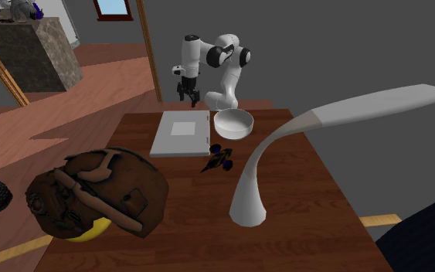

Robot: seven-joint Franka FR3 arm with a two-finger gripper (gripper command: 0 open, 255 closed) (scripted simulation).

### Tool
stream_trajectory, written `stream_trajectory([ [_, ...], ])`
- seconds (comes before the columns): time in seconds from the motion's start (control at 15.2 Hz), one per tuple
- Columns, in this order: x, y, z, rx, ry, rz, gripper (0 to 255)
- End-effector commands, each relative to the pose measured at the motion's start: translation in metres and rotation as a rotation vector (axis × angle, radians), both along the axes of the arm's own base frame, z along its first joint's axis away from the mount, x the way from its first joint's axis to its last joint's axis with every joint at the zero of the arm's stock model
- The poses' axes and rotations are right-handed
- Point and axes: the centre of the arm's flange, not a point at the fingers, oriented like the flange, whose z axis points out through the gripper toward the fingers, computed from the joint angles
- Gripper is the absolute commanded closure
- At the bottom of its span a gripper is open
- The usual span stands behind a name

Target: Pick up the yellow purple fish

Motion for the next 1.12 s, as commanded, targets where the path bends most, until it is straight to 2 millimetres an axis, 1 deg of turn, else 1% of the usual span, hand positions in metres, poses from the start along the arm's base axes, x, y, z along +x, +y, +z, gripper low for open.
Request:
stream_trajectory([
  [0.0,0.000,0.000,0.000,0.000,0.000,0.000,0],
  [0.53,0.042,0.082,-0.005,0.100,-0.034,-0.125,0],
  [1.06,0.094,0.158,0.000,0.200,-0.067,-0.251,0],
])
